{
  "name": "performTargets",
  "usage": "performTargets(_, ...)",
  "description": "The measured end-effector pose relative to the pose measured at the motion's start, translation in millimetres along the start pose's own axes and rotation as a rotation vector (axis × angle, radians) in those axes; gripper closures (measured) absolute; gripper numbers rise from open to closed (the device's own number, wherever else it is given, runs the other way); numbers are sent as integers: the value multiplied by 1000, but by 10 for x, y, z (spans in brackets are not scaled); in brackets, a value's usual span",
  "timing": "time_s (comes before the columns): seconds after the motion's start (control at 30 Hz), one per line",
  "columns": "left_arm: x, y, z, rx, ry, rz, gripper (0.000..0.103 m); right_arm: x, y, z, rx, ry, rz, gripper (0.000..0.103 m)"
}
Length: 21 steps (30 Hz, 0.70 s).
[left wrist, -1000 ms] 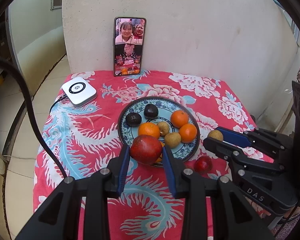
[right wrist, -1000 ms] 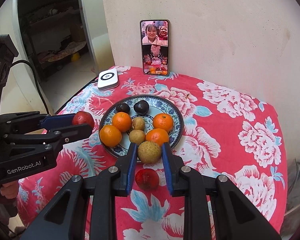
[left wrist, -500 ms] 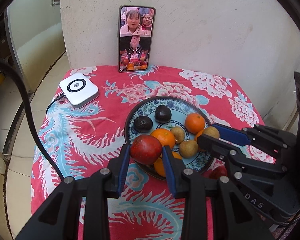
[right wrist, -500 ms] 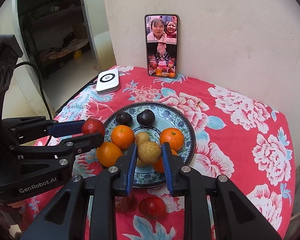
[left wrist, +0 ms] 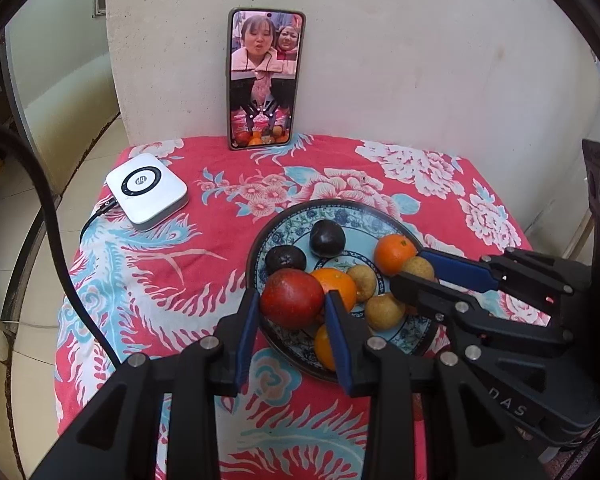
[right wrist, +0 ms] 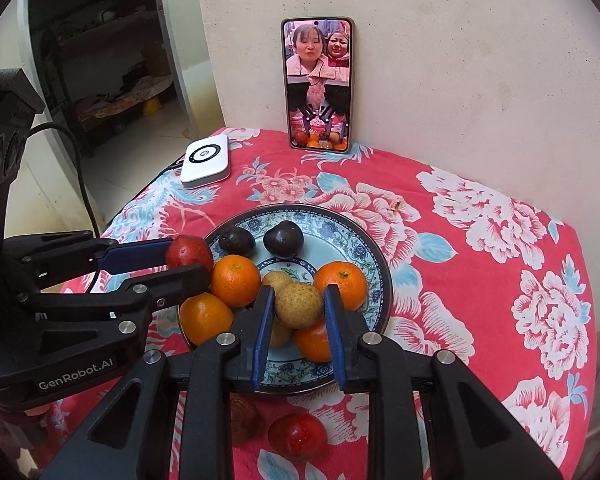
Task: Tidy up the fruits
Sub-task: 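Lower both fruits onto the plate and open both tools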
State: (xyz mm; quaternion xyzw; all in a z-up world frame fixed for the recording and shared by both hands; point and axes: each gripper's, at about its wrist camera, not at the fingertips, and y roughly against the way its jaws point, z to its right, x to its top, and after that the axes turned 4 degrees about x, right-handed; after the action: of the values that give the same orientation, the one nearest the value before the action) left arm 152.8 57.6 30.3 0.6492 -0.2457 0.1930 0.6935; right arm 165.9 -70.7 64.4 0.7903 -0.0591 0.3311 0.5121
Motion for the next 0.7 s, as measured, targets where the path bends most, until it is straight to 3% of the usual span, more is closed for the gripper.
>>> performTargets(0.1, 3, -22, -20, -14, 8, -8, 68, -4, -3, 16, 3, -11, 4, 66)
performTargets(0.3, -26, -32, -37, -35, 18, -7, 66, -19, 12, 12, 5, -23, 10, 66)
performTargets(0.47, -21, -25, -42, -40, 31, -11, 54, -24, 77, 7, 7, -28, 20, 66)
performTargets(0.7, -13, -6, -41, -35, 33, -8, 54, -71, 193, 31, 3, -40, 34, 66)
